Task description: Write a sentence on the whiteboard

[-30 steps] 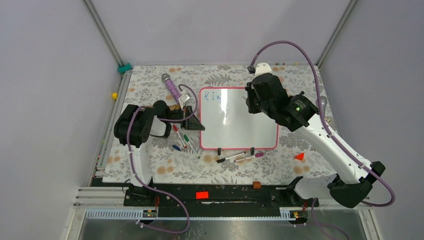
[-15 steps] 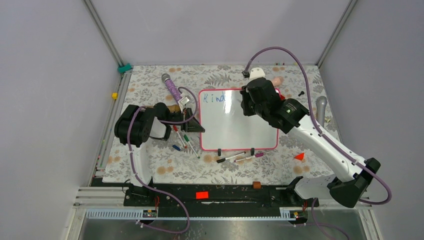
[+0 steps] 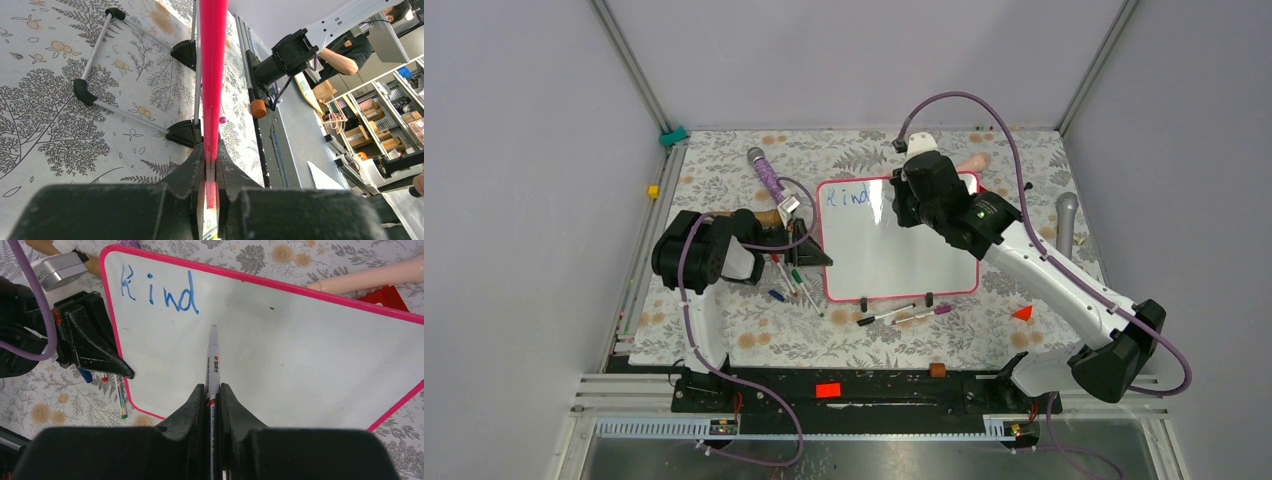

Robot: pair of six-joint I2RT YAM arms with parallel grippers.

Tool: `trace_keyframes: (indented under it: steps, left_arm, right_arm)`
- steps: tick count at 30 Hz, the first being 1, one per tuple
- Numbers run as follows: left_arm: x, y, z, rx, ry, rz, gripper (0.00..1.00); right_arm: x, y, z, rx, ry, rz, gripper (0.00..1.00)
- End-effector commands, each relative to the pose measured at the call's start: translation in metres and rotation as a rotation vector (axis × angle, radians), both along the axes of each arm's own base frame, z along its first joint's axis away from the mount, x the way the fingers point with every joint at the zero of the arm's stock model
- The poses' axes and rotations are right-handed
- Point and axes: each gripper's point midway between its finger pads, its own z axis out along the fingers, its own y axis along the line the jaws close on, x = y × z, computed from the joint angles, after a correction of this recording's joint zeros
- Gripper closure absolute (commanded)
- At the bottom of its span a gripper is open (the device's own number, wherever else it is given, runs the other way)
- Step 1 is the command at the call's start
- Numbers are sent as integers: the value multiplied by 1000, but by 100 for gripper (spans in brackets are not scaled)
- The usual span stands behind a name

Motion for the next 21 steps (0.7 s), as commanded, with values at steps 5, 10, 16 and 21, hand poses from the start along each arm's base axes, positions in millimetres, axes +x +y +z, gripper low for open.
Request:
trace_keyframes:
  steps: [5,10,16,21]
  left_arm:
    - [2,5,-5,4,26,-41,100]
    - [-11,7,-17,10,56,-27,100]
    - [-5,7,-12,8,40,-35,100]
    - [-1,6,-14,8,45,-42,100]
  right_arm:
    - [5,16,23,87,-36,39,100]
    - [7,12,26,76,-50,21,100]
    - [3,12,19,89,-27,14,100]
    - [4,6,20,78,-37,-12,100]
